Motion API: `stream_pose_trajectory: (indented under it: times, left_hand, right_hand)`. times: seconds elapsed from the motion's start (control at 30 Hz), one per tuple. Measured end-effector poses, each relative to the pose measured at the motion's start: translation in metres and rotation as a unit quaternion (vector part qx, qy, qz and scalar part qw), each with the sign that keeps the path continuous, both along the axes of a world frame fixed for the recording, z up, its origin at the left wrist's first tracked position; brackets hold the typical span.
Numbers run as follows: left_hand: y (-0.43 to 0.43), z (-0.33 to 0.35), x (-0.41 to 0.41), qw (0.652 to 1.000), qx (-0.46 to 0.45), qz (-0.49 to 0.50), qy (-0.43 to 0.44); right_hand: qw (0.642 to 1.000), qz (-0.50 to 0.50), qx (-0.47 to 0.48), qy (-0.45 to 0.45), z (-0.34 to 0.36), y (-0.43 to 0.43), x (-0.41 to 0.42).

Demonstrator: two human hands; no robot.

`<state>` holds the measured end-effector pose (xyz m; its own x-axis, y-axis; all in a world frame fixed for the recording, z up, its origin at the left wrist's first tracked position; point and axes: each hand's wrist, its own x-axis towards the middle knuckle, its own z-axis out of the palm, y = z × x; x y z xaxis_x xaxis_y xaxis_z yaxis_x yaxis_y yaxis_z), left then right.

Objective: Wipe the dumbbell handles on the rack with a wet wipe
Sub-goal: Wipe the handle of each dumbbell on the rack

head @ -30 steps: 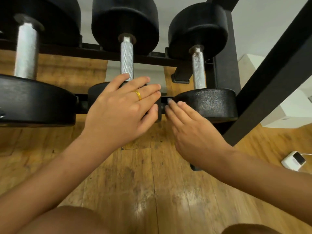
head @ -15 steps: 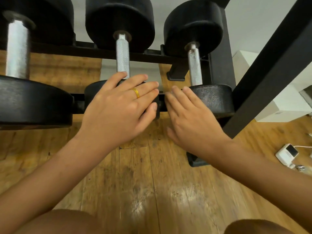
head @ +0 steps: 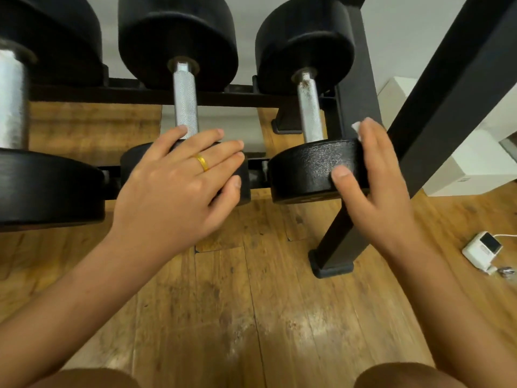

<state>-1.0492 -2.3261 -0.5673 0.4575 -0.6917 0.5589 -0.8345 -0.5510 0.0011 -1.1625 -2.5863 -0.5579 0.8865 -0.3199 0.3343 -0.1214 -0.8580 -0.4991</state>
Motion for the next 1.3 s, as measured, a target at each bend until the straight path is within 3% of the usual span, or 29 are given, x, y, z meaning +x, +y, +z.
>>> stream_pose_trajectory:
  times: [0.27, 0.4, 0.57, 0.7, 0.83, 1.1, 1.2, 1.3]
  left_hand:
    - [-0.002, 0.000, -0.001, 1.000, -0.009, -0.001, -0.022]
    - [-0.001, -0.001, -0.003, 1.000, -0.013, 0.004, -0.021]
    - [-0.004, 0.001, -0.003, 1.000, -0.007, 0.005, -0.023]
    - [0.000, 0.004, -0.003, 1.000, 0.014, -0.002, -0.013]
    - [0.007, 0.026, 0.007, 0.991, 0.129, -0.037, 0.001]
    - [0.017, 0.051, 0.037, 0.964, 0.226, -0.139, -0.022]
    - [0.016, 0.058, 0.056, 0.971, 0.192, -0.135, -0.040]
    - [0.014, 0.067, 0.090, 0.995, 0.080, -0.049, -0.033]
  right_hand:
    - [0.996, 0.065, 0.066, -0.012, -0.015, -0.009, -0.030]
    - [0.983, -0.025, 0.180, 0.014, -0.021, -0.020, -0.021]
    - [0.997, 0.065, 0.046, -0.004, -0.027, -0.017, -0.044]
    - [0.991, 0.064, 0.068, -0.101, -0.034, -0.032, -0.042]
    - [0.984, 0.027, 0.049, -0.168, -0.035, -0.035, -0.045]
    - [0.971, 0.191, -0.108, -0.096, 0.030, -0.061, -0.019]
    - [0.977, 0.184, -0.057, -0.095, 0.049, -0.030, 0.026]
    - [0.982, 0.151, -0.010, -0.112, 0.067, 0.007, 0.081]
